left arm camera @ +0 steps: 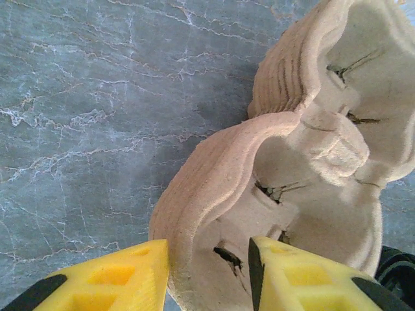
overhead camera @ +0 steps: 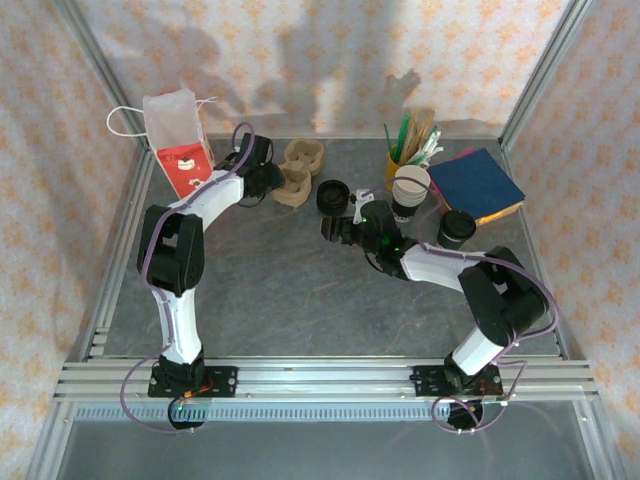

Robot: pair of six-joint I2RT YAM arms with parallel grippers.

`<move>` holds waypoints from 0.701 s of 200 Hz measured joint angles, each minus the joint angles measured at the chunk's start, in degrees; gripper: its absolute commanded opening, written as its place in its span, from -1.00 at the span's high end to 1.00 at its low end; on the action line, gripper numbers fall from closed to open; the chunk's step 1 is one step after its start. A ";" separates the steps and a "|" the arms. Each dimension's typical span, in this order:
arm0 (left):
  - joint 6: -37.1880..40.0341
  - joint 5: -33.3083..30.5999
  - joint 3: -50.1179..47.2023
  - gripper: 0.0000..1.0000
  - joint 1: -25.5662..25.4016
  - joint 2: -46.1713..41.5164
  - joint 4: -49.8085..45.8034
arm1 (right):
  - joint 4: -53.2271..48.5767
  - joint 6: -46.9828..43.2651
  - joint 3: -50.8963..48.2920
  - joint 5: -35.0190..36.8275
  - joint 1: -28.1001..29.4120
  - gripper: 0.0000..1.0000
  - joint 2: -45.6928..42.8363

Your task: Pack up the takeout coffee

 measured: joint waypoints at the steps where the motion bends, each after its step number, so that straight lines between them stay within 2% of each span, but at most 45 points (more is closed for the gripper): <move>1: 0.02 0.00 0.00 0.24 0.00 -0.02 0.00 | 0.00 0.00 0.00 0.00 0.00 -0.62 0.00; 140: -0.02 0.04 -0.44 0.24 0.00 -0.24 0.04 | -0.83 0.00 0.70 0.02 0.00 -0.62 0.66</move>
